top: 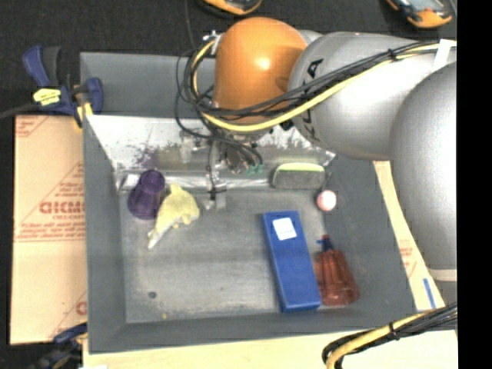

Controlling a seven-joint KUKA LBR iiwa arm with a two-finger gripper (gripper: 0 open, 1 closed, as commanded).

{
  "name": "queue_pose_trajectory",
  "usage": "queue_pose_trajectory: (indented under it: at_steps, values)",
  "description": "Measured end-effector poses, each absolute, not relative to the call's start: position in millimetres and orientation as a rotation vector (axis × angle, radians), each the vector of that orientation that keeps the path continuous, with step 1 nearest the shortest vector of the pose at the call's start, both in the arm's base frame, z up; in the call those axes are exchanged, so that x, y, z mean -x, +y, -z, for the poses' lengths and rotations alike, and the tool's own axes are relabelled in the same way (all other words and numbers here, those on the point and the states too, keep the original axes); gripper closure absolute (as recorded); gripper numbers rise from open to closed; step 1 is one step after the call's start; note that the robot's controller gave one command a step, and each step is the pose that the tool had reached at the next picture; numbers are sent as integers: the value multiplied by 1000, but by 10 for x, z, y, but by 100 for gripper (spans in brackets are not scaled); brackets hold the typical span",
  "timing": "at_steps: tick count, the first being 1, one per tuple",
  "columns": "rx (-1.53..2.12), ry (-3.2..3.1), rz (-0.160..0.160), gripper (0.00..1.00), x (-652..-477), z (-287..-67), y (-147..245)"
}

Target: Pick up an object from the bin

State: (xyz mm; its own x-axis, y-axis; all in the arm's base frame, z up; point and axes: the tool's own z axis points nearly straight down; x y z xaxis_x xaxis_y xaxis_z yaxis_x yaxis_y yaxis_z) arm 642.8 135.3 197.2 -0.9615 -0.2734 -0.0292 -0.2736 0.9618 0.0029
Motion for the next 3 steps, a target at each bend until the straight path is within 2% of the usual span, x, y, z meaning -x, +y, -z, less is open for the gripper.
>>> queue_pose_trajectory:
  at_steps: [1,2,3]
  values:
    - [843,2996,-3,0,-6433,-1332,1457]
    - [806,3006,-4,0,-6380,-1054,1643]
    - [1246,2832,2,100,-6581,-763,1512]
